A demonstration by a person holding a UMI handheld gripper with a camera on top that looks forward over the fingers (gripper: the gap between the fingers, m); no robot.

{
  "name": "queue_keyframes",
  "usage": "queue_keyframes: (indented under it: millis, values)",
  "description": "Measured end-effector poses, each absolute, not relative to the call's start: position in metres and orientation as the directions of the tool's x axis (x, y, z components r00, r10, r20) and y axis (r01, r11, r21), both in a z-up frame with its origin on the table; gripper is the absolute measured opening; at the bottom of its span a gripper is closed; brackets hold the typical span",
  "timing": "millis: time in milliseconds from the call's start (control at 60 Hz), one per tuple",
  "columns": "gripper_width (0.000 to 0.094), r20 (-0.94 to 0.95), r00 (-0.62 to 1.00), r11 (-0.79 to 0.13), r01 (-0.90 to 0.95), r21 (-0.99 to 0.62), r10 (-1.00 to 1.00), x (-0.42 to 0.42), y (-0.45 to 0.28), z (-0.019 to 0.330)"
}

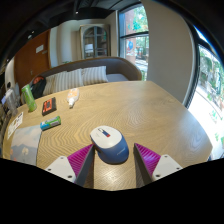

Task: Arrange mouse

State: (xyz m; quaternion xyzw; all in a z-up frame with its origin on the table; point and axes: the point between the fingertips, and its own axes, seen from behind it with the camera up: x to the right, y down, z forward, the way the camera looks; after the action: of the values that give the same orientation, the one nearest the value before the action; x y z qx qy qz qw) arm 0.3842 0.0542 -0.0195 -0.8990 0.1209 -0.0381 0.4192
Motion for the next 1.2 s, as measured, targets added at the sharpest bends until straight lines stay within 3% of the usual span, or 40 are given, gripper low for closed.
queue_keyframes:
  millis: [133, 250, 467, 533, 683, 800, 883, 1033, 1200]
  values:
    - [0.0739, -0.032, 0.977, -0.600, -0.154, -0.785, -0.210, 0.388, 0.082, -0.020]
    - [0.0584, -0.031, 0.970, -0.597, -0.173, -0.783, -0.241, 0.392, 0.094, -0.018]
    - [0.0430, -0.078, 0.959, -0.670, -0.247, -0.700, -0.272, 0.391, 0.096, -0.012]
    - [0.0419, -0.086, 0.952, -0.611, -0.257, -0.749, -0.295, 0.393, 0.105, 0.030]
    - [0.0416, -0.087, 0.970, -0.422, -0.178, -0.889, -0.226, 0.319, 0.140, 0.178]
    - [0.0415, -0.074, 0.992, -0.362, -0.106, -0.926, -0.102, 0.195, 0.153, 0.226]
    - [0.0412, -0.075, 0.997, -0.399, -0.083, -0.913, -0.037, 0.116, 0.155, 0.199]
    - [0.0412, -0.037, 0.999, -0.556, -0.051, -0.829, -0.037, 0.025, 0.122, 0.081]
    - [0.0412, 0.009, 0.992, -0.654, -0.076, -0.752, -0.126, 0.008, 0.104, 0.001]
